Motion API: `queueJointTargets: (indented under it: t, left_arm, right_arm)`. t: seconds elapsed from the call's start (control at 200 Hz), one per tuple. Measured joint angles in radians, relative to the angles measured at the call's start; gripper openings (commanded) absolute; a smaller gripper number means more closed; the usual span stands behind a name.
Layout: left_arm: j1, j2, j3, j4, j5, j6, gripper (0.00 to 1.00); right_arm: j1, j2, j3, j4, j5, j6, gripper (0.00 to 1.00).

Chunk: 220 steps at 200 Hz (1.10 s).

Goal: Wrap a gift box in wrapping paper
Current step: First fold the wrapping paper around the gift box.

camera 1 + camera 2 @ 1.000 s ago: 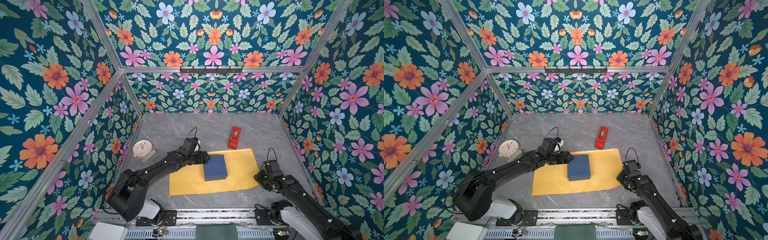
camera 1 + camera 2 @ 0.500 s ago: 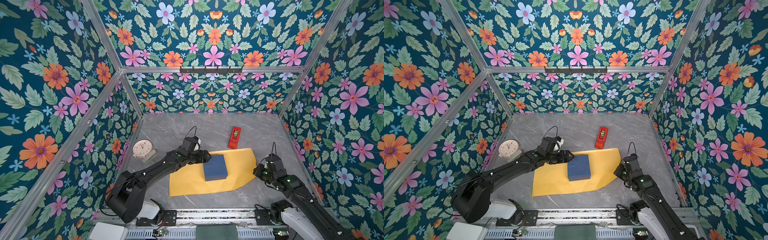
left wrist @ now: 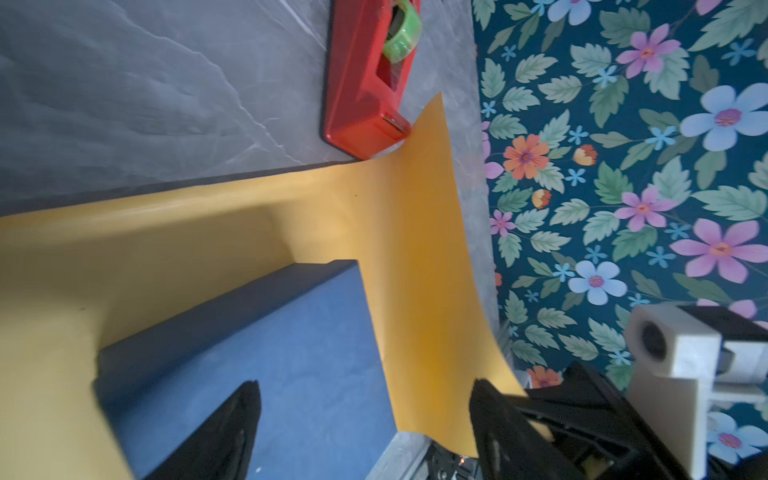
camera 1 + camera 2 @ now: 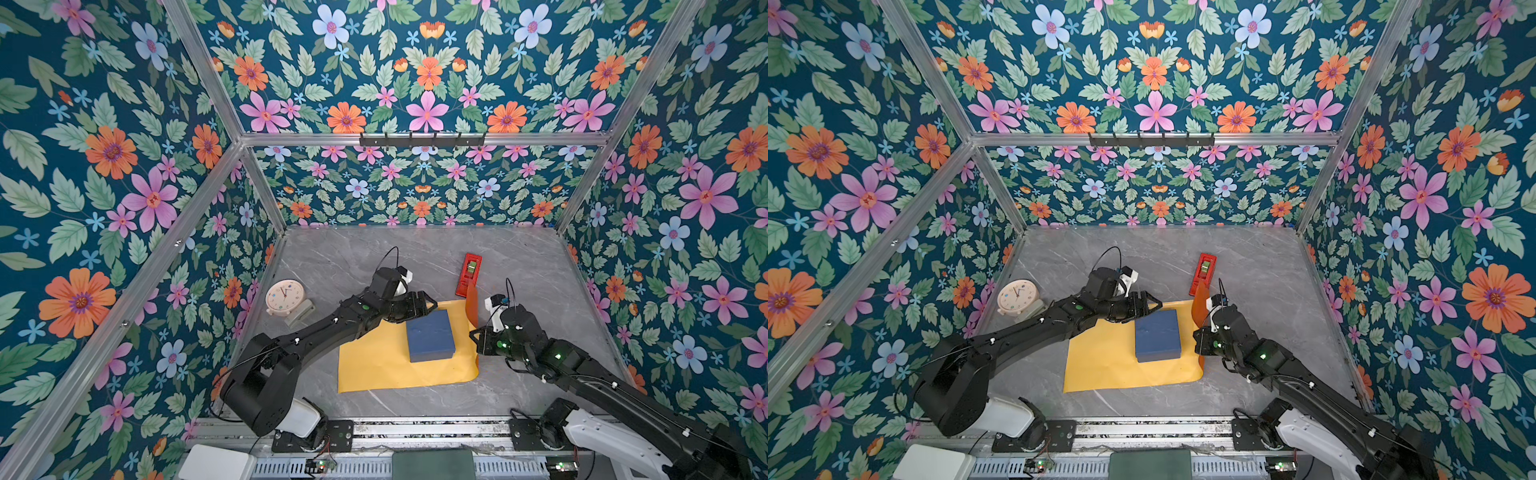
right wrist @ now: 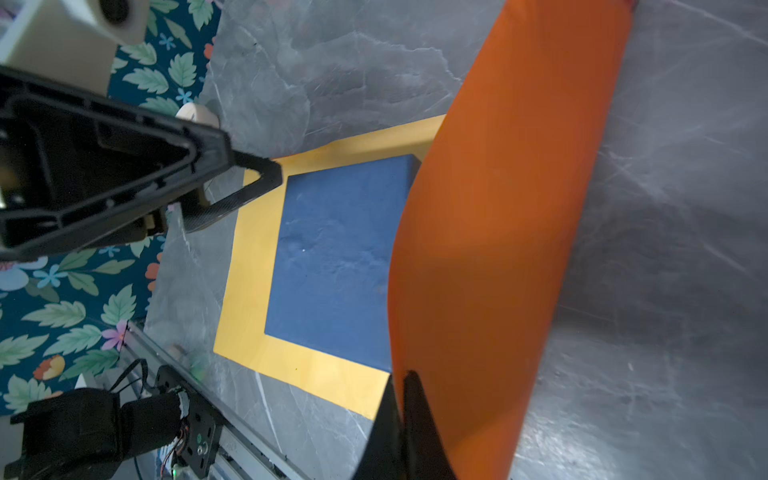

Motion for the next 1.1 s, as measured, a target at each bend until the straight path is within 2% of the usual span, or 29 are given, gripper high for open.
queueJointTargets:
  t: [0.3, 0.615, 0.765, 1.07, 1.1]
  left_arm:
    - [-0.033, 0.12, 0.087, 0.109, 0.097, -0.103, 0.78]
    - [-0.085, 0.251, 0.274, -0.058, 0.076, 0.016, 0.59]
    - [-0.091, 0.285, 0.324, -0.142, 0.043, 0.08, 0.44]
    - [-0.094, 0.299, 0.319, -0.169, 0.023, 0.111, 0.0]
    - [-0.094, 0.295, 0.314, -0.169, 0.018, 0.113, 0.0]
  right_arm:
    - [0.069, 0.084, 0.006, 0.105, -0.016, -0.008, 0.0]
    - [0.085, 0.133, 0.001, 0.172, -0.043, -0.002, 0.0]
    - [0.093, 0.142, 0.0, 0.189, -0.05, -0.001, 0.0]
    - [0.097, 0.149, -0.008, 0.198, -0.062, -0.002, 0.0]
    - [0.097, 0.146, -0.008, 0.197, -0.061, -0.002, 0.02]
